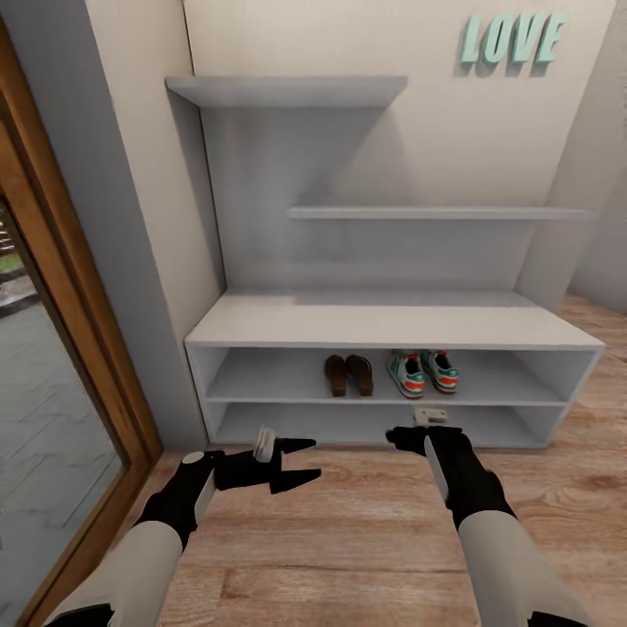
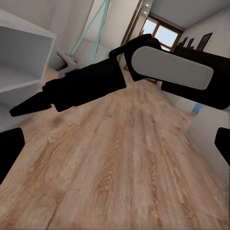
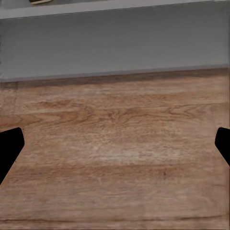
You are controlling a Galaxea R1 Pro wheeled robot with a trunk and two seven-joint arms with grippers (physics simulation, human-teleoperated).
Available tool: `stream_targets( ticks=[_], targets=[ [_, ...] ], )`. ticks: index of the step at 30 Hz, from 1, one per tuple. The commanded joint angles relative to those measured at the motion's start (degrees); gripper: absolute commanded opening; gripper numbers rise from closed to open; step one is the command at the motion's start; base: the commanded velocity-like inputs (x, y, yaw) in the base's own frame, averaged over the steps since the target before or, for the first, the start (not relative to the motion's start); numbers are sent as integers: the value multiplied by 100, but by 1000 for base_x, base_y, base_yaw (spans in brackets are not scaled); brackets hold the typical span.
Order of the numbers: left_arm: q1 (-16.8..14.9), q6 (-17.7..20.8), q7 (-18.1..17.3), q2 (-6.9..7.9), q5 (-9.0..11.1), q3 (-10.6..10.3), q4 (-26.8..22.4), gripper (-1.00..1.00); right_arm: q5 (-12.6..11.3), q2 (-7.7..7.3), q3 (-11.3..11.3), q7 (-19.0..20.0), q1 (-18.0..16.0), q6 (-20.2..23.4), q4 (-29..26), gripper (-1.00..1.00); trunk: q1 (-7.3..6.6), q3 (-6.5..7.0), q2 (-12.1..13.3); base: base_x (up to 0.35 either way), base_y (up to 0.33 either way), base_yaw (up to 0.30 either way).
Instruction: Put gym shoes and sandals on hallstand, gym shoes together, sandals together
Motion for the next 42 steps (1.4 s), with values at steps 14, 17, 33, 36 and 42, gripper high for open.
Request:
stream_targets(
  ticks=[14, 17, 33, 36, 42],
  targets=[
    [-4, 16, -30, -8, -49, 43, -4, 100, 60, 7, -30, 58, -4, 24, 20, 100, -5, -6, -3, -335, 0, 0],
    [-4, 17, -30, -8, -45, 46, -4, 100, 60, 7, -28, 58, -4, 24, 179, 100, -5, -6, -3, -189, 0, 0],
    [-4, 27, -47, 92, -49, 68, -12, 100, -907, -31, -74, 105, -4, 8, 2111, 100, -5, -6, -3, -10, 0, 0],
    [-4, 26, -47, 96, -49, 67, -12, 100, -1149, -41, -73, 415, -4, -3, 2425, 100, -5, -6, -3, 0, 0, 0],
    [-7, 26, -47, 98, -49, 61, -12, 100, -1224, -53, -64, 2471, -4, -897, 2620, 100, -5, -6, -3, 0, 0, 0]
  ],
)
